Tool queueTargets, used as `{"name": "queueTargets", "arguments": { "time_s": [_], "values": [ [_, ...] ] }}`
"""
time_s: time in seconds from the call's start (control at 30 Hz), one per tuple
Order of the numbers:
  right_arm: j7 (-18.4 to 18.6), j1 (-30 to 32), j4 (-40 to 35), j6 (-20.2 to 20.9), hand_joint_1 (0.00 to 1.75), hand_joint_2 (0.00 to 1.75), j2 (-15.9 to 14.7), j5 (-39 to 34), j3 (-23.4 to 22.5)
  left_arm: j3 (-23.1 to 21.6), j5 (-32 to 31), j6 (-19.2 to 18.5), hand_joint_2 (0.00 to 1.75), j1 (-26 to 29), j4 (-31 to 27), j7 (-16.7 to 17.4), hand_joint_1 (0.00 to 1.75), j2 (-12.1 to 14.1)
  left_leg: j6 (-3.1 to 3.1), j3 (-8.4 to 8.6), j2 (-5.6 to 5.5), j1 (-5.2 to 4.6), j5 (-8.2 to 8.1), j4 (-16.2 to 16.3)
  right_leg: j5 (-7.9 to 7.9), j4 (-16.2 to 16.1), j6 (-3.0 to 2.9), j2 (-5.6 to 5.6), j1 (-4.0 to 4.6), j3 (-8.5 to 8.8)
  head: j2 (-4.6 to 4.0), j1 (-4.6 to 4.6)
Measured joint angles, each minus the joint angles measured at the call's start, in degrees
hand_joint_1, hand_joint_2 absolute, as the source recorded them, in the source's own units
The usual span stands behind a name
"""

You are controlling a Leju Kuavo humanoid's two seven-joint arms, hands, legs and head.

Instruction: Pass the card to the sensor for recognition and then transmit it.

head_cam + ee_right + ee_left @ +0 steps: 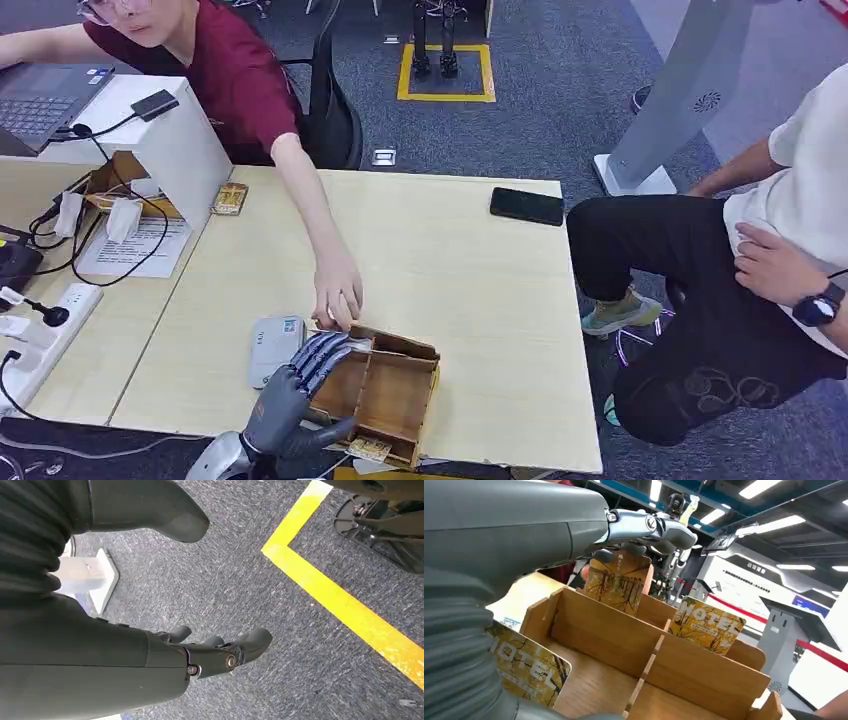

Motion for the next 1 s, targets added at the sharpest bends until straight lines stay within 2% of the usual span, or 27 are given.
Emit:
{"name": "queueTargets", "arguments": {
  "time_s": [0.83,1.0],
  "values": [
    [0.0,0.0,0.0,0.0,0.0,1.75,0.0,0.2,-0.1,0.0,0.2,0.2,1.75,0.1,0.0,0.1,0.0,-0.2,0.0,-0.02,0.0,0.0,0.0,0.0,0.0,0.0,0.0,0.0,0.0,-0.03,0.0,0.0],
    [0.0,0.0,0.0,0.0,0.0,1.75,0.0,0.3,-0.1,0.1,-0.2,0.8,1.75,0.0,0.0,1.0,0.0,-0.2,0.0,-0.02,0.0,0.0,0.0,0.0,0.0,0.0,0.0,0.0,0.0,-0.03,-0.02,0.02]
  ]
}}
